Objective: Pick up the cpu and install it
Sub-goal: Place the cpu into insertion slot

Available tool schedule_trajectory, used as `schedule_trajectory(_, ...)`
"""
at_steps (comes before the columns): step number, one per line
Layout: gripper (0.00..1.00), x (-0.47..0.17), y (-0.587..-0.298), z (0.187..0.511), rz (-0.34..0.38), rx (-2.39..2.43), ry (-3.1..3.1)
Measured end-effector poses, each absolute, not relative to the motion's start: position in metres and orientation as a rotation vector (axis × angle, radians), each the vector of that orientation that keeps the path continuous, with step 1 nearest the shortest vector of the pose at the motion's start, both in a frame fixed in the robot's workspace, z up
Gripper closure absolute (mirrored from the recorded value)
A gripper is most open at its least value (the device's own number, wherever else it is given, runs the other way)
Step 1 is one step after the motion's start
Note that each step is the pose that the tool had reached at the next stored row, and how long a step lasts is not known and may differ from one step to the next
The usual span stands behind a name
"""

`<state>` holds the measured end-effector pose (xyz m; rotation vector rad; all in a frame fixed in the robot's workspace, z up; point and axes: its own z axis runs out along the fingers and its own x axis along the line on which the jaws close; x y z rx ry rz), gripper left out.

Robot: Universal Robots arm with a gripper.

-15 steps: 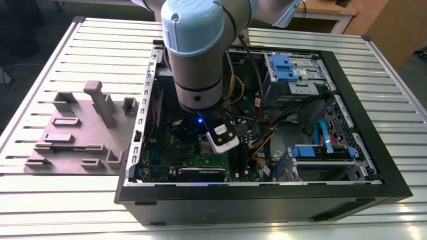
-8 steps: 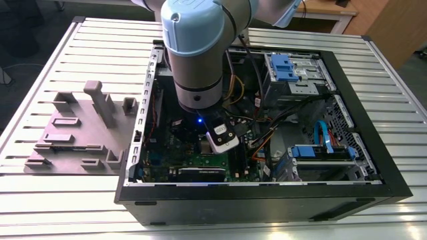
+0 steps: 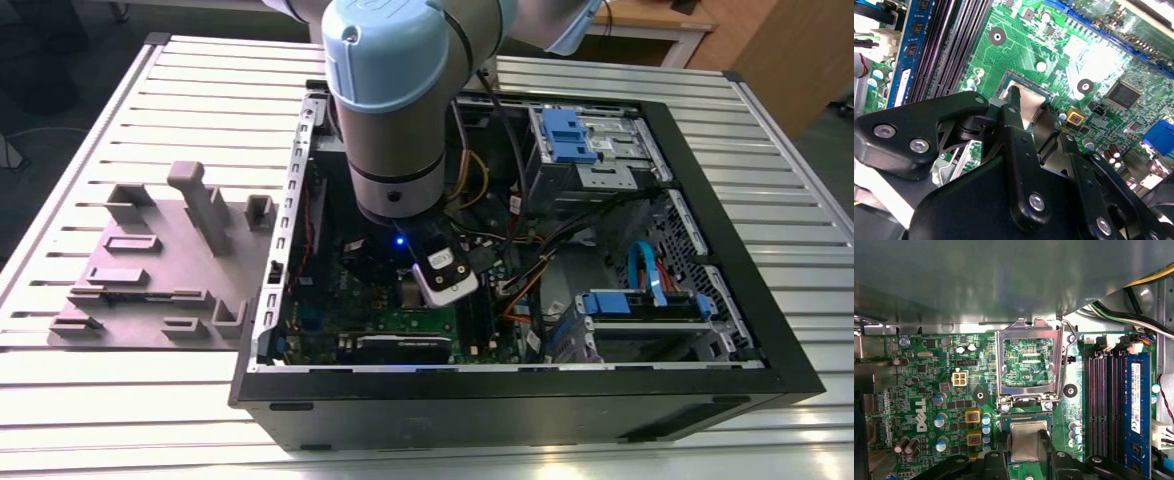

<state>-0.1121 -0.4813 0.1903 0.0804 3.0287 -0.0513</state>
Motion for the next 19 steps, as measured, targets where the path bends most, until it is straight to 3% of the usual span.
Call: schedule_trajectory(19,0.65,-0.112,-0.4813,0.1945,-0.051,0.08,3.029)
